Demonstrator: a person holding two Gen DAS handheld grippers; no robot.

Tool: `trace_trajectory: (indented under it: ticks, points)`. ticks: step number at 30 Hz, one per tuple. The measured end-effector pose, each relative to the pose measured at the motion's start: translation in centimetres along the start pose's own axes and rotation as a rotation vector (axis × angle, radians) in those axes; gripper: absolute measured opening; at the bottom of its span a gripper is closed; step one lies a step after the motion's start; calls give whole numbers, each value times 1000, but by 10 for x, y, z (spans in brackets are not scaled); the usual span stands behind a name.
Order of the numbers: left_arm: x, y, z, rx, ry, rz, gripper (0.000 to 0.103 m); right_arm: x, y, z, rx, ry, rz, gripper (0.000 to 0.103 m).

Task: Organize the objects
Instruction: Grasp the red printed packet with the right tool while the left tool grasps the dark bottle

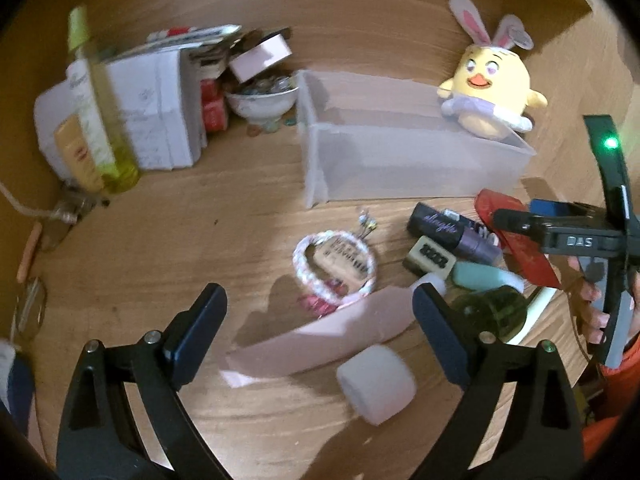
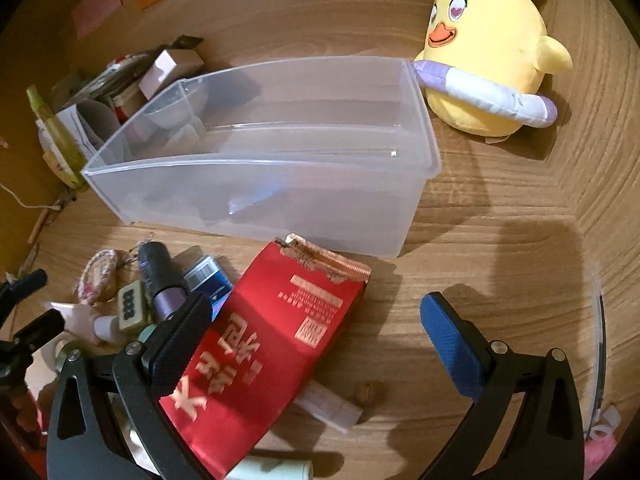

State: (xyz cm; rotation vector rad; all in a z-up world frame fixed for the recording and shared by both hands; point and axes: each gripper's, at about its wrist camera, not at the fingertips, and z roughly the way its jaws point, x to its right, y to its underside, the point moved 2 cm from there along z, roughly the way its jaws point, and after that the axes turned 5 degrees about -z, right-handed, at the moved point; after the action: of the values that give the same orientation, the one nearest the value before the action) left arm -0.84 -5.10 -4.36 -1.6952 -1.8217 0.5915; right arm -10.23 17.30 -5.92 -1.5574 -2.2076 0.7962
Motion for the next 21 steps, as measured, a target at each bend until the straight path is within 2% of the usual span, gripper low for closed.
trace_trajectory:
  ticks: [4, 8, 12, 16, 19, 21]
  points:
    - [12, -15, 7, -21, 42, 28, 95, -1, -2, 7, -12, -10, -11, 96]
    - [28, -31, 18, -52, 81, 44, 95, 1, -1, 8, -10, -36, -1, 78]
    - [48, -39, 28, -67, 96, 100, 95, 6, 1, 6, -6, -46, 2, 75]
    - [66, -45, 44, -120, 118, 144, 95, 11, 2, 0, 20, -28, -11, 69]
    - [70, -50, 56, -156, 121, 131, 95, 15, 3, -6, 40, -23, -21, 60]
    - [70, -52, 66, -205, 156, 103, 95, 19, 4, -11, 55, -21, -27, 54]
